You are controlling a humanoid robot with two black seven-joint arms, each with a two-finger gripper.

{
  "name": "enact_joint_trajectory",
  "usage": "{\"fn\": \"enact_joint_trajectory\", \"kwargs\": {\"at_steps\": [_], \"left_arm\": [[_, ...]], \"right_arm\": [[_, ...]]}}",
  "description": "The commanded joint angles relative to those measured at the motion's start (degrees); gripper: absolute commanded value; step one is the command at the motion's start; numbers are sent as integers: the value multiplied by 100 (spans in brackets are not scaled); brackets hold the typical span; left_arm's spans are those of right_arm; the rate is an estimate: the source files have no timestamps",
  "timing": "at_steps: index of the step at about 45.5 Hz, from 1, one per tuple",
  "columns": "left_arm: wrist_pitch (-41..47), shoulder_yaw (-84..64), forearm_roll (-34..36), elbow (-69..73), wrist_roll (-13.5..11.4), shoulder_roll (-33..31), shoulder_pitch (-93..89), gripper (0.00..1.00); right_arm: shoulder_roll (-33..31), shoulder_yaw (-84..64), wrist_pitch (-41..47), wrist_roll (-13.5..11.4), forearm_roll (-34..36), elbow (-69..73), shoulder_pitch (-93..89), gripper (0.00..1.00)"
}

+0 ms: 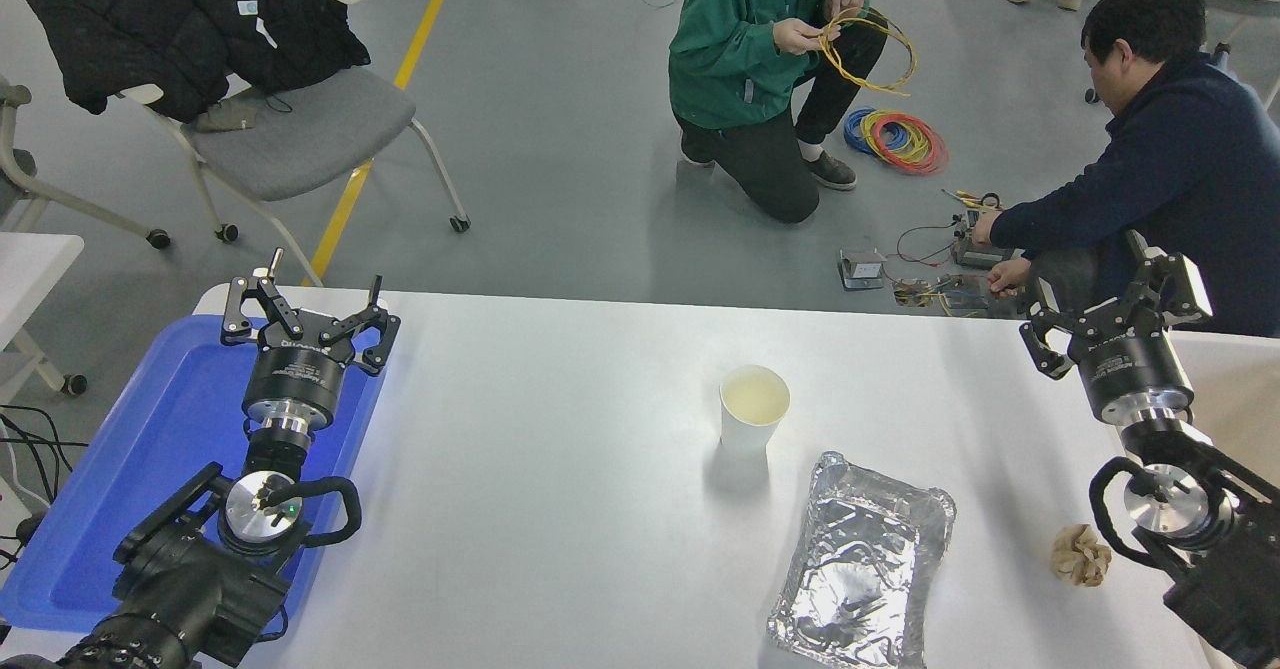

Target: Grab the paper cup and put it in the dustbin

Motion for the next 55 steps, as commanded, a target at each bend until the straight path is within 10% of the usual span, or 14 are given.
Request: {"fn": "enact_joint_trajectory", "kwargs": {"at_steps": [1, 34, 55], "left_arm": [[1, 1, 0, 0, 0, -3, 0, 100], [1, 1, 0, 0, 0, -3, 0, 100], [-8, 1, 0, 0, 8, -3, 0, 100]], "right_arm": [[-32, 1, -14, -2, -9, -15, 17, 100], [-348, -112, -40, -19, -35, 38, 289, 100], [-876, -5533, -814, -107, 79, 99, 3382, 100]]}}
